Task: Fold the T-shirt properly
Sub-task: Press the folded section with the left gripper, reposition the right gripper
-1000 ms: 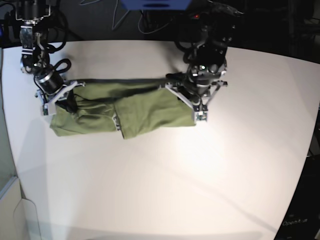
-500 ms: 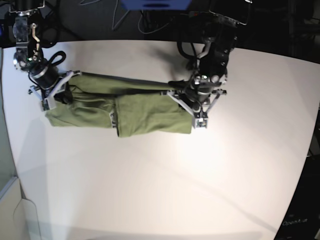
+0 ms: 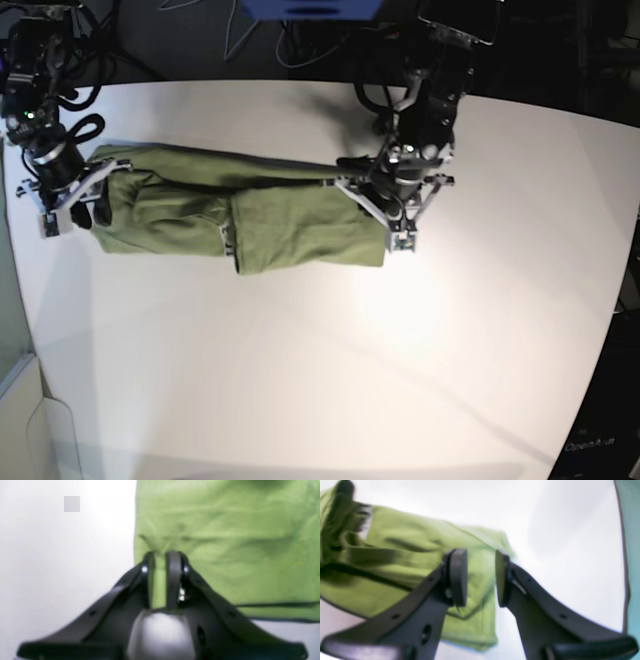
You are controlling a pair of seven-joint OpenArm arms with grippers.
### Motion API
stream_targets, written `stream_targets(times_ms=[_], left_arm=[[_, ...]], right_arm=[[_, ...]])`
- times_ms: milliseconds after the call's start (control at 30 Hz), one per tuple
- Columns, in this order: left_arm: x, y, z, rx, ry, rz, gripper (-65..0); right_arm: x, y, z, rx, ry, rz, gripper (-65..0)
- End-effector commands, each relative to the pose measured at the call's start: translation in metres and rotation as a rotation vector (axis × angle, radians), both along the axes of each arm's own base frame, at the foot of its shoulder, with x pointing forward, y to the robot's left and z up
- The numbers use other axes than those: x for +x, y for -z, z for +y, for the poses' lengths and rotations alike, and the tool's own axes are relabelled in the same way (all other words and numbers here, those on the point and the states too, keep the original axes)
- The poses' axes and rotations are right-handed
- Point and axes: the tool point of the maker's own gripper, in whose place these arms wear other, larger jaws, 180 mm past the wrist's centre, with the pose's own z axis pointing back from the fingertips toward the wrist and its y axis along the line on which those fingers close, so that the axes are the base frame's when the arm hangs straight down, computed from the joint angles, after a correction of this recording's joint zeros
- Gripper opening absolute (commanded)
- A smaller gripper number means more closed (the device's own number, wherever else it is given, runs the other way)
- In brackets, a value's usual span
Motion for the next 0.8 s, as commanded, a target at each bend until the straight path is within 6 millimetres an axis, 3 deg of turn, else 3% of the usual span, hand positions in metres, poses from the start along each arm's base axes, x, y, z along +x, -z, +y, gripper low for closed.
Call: stream_targets(times_ms=[0, 267, 400, 633, 767], left_arm=[[-0.01, 0.006, 0.004, 0.014, -0.003, 0.046, -56.9], [-0.014, 0.008, 0.003, 0.01, -0.002, 0.055, -57.1], [-0.014, 0.008, 0.003, 0.01, -0.002, 0.055, -57.1], [-0.016, 0.009, 0.003, 0.009, -0.002, 0.058, -57.1], [-0.014, 0.005, 0.002, 0.006, -0.002, 0.046, -57.1]], right_arm=[[0.009, -0.015, -0.008, -0.006, 0.018, -0.046, -45.4], [0.001, -0.005, -0.011, 0.02, 0.01, 0.075, -43.1], [-0.008, 0.002, -0.012, 0.015, -0.018, 0.149, -30.0], [-0.014, 0.004, -0.025, 0.019, 0.039, 0.179, -1.3], [-0.019, 0.021, -0.018, 0.072, 0.047, 0.213, 0.0]])
